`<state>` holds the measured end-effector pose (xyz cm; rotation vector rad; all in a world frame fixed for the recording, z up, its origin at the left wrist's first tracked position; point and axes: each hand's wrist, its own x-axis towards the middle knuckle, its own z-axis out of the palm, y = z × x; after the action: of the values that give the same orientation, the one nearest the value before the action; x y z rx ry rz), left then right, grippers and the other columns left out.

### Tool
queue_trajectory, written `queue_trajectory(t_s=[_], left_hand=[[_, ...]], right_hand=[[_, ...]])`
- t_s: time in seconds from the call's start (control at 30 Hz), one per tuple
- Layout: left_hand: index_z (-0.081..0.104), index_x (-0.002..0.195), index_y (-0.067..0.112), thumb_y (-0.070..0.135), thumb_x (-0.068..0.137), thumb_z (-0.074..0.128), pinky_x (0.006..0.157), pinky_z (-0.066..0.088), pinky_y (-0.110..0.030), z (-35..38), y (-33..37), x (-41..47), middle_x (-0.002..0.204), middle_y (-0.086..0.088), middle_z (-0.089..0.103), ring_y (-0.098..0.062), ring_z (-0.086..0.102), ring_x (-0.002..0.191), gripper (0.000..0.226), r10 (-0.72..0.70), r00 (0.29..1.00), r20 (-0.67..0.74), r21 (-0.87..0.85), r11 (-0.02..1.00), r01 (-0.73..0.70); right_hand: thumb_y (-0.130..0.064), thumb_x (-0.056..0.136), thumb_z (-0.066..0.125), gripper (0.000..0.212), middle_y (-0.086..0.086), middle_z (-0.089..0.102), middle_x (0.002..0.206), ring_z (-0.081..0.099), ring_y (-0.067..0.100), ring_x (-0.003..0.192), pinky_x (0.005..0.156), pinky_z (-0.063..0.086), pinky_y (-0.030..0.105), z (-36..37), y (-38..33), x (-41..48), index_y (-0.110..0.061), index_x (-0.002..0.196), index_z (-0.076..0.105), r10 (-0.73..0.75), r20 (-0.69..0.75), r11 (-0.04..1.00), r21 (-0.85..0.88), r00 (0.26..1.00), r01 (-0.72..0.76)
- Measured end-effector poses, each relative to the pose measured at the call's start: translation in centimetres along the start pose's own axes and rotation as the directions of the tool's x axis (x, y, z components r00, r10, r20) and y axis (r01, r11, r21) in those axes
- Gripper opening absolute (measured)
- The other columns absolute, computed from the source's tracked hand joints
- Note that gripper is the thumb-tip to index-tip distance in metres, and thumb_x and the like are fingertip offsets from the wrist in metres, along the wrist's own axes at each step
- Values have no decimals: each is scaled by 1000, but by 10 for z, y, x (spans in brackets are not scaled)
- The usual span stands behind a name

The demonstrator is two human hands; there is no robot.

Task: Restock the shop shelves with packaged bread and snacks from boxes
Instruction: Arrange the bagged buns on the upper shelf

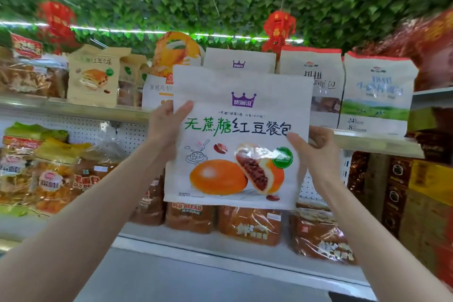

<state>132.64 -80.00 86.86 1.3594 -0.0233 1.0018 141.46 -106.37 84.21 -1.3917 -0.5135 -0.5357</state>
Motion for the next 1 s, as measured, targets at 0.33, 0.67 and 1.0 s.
queue_trajectory(t_s=[0.33, 0.67, 1.0], left_hand=[[64, 115, 9, 23, 94, 63, 61, 59, -31, -37, 16, 104, 100, -6, 73, -17, 73, 80, 25, -9, 986, 166, -147, 989, 34], [42, 133, 34, 45, 69, 82, 95, 49, -32, -62, -13, 115, 127, 17, 57, -6, 56, 117, 76, 200, 938, 285, 28, 976, -216], [40, 141, 33, 41, 65, 82, 104, 43, -50, -39, -11, 156, 130, 13, 54, -13, 51, 122, 87, 330, 909, 256, 19, 938, -347]], right_hand=[[-21, 82, 75, 31, 11, 61, 75, 56, 19, 68, 65, 46, 32, 105, -22, 20, 1, 80, 53, -131, -207, 980, 123, 970, 159], [-13, 87, 69, 27, 2, 55, 69, 47, 11, 61, 50, 39, 14, 151, -45, 62, -15, 70, 48, -202, -380, 960, 103, 903, 259], [-24, 90, 66, 21, 5, 58, 76, 53, 15, 67, 56, 44, 23, 157, -62, 103, -12, 81, 53, -283, -364, 954, -7, 887, 301]])
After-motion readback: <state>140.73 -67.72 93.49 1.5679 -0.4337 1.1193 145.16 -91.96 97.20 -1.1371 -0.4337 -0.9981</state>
